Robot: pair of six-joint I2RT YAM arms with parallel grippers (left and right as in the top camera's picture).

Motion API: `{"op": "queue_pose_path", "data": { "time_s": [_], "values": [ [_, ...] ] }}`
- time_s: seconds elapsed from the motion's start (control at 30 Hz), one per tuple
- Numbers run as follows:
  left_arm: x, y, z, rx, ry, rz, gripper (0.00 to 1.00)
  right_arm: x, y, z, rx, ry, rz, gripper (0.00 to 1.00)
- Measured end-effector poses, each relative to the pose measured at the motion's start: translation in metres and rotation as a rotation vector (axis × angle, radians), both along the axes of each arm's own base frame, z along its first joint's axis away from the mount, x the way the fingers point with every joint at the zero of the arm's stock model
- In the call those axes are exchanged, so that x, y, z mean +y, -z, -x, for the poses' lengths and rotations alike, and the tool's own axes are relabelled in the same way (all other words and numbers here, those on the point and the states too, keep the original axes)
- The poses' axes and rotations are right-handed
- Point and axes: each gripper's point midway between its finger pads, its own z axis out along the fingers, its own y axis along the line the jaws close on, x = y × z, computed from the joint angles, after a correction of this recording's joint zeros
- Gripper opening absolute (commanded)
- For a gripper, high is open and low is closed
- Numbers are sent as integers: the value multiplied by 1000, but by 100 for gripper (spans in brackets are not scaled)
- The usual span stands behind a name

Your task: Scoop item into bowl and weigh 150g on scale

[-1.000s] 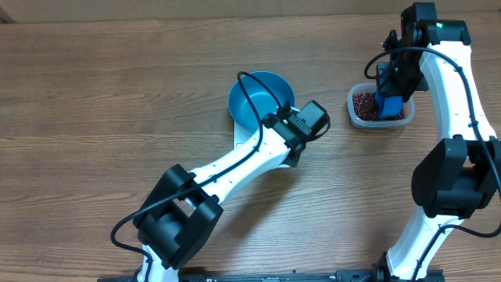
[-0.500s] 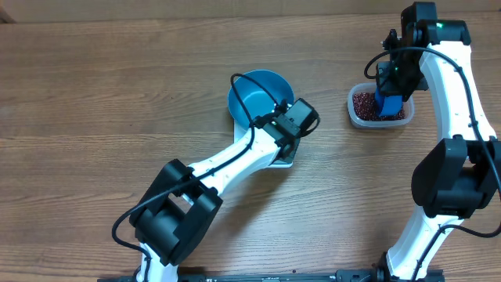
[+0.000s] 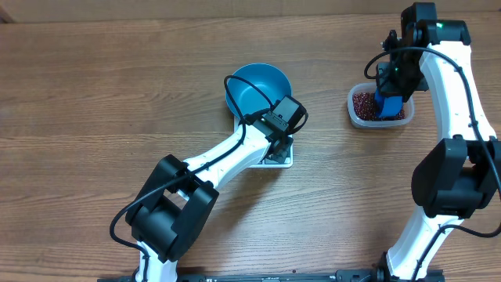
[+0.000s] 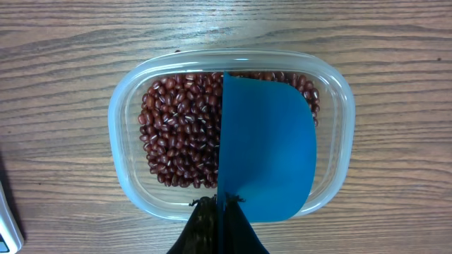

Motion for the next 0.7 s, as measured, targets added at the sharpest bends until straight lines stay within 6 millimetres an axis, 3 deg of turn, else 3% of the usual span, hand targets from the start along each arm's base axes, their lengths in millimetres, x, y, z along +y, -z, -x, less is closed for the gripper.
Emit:
{"op": "queue_pose_path", "data": {
  "time_s": [0.27,0.5,0.7],
  "values": [
    [-2,2,8,39,23,10,4,0,0,0,0,0,0,4],
    [9,6,20,90,21,-34,4,0,0,0,-1,0,0,4],
    [6,5,16,75,22,-22,4,0,0,-1,-3,0,0,4]
  ]
}}
